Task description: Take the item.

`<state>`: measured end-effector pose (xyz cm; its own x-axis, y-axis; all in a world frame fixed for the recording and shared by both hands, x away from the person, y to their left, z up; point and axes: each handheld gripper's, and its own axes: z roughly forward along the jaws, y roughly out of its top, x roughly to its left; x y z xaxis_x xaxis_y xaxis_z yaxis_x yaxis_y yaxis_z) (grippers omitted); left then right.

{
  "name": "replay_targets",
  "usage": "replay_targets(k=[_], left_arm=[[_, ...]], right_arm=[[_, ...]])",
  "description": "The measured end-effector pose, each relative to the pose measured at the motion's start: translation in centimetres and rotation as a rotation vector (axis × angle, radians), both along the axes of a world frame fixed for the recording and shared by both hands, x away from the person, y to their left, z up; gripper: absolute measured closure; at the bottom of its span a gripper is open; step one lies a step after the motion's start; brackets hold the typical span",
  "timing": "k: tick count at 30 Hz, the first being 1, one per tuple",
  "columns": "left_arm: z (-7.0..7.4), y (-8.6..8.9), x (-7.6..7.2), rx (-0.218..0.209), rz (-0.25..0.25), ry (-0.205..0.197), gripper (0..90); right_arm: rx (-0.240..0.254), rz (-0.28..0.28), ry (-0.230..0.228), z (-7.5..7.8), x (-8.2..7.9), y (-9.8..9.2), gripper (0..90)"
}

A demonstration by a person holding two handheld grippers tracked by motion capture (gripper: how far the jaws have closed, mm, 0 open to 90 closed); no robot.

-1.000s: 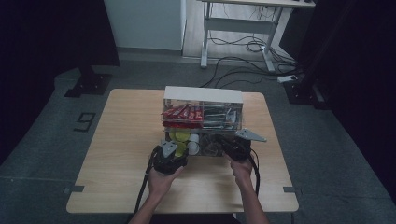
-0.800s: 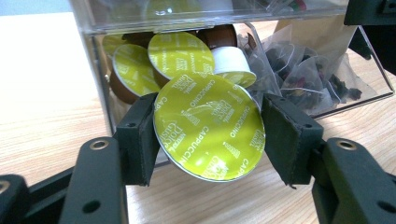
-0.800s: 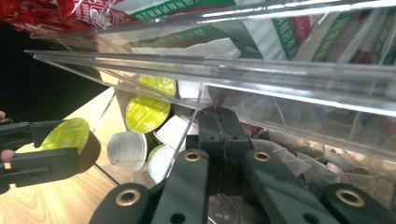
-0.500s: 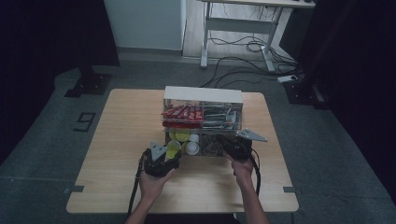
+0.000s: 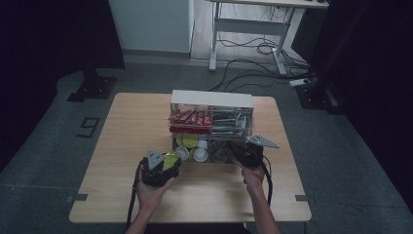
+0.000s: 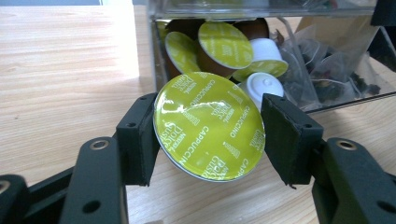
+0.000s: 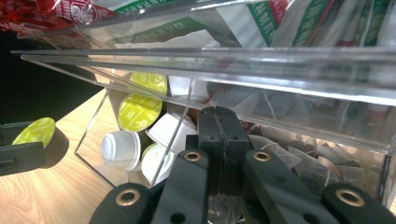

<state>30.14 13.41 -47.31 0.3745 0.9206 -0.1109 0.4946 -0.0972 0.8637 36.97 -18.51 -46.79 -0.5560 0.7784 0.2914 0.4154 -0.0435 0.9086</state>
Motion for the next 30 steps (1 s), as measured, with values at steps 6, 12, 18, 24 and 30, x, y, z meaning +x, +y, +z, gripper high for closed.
replay_targets(k=[6, 12, 18, 24, 30], left_arm=[[-0.2, 1.0, -0.2, 0.001, 0.017, 0.001, 40.6], [-0.7, 1.8, -0.2, 0.006, 0.034, 0.013, 40.6], [-0.9, 2.4, -0.3, 0.005, 0.046, 0.018, 40.6], [-1.2, 3.1, -0.3, 0.009, 0.061, 0.025, 40.6], [-1.9, 4.1, -0.3, 0.010, 0.082, 0.043, 40.6]], right_arm=[[-0.001, -0.001, -0.002, 0.0, 0.0, 0.0, 89.1], [-0.004, 0.000, -0.001, -0.1, 0.1, -0.1, 89.1], [-0.006, -0.003, -0.001, -0.1, 0.1, -0.1, 89.0], [-0.004, -0.008, -0.003, -0.2, 0.1, -0.1, 89.0], [-0.009, -0.009, -0.003, -0.3, 0.1, -0.1, 89.0]])
